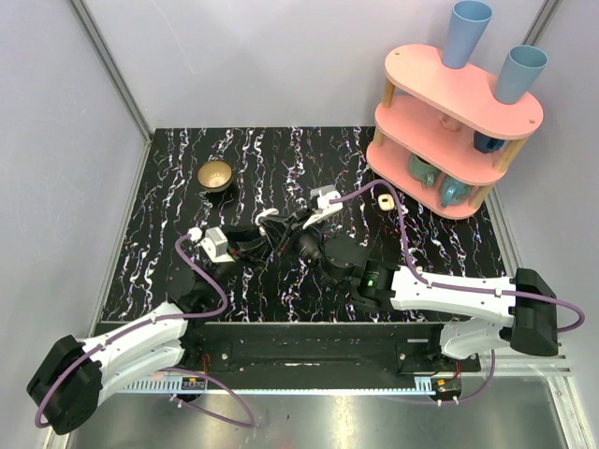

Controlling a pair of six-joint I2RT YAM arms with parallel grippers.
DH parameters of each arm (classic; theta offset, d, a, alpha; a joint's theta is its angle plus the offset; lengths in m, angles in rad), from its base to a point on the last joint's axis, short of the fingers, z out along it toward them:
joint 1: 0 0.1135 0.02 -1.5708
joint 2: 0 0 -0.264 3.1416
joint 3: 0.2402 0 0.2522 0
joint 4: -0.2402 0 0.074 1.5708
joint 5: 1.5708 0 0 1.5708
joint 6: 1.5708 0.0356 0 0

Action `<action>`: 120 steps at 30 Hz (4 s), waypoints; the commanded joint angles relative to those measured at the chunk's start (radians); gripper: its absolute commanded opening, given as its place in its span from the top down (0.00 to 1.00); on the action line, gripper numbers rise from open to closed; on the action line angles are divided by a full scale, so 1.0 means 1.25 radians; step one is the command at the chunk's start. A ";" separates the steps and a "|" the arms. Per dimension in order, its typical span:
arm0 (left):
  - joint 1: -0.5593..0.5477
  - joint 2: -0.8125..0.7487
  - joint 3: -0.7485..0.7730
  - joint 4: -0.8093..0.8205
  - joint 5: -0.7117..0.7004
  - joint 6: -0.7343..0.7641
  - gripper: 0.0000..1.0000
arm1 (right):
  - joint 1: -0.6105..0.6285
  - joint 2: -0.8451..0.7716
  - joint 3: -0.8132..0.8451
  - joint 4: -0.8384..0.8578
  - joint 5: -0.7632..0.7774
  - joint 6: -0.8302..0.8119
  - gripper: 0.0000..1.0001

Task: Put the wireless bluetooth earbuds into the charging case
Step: Insert the left earbud into the left side groove of the charging case, then close the charging case with the earbuds.

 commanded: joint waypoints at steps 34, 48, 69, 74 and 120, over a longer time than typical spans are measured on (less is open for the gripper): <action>0.003 -0.043 -0.004 0.088 -0.011 -0.006 1.00 | 0.005 -0.010 0.044 -0.076 0.032 -0.068 0.40; 0.003 -0.053 0.007 0.031 -0.032 0.012 1.00 | 0.005 -0.076 0.063 -0.046 -0.010 -0.098 0.27; 0.002 -0.084 0.007 0.008 -0.035 -0.028 1.00 | -0.091 -0.114 0.266 -0.334 0.179 -0.036 0.00; 0.003 -0.133 0.010 -0.043 -0.044 -0.020 1.00 | -0.234 -0.015 0.432 -0.678 -0.067 0.050 0.00; 0.002 -0.019 0.107 -0.087 0.165 -0.010 1.00 | -0.424 0.078 0.315 -0.626 -0.675 0.173 0.00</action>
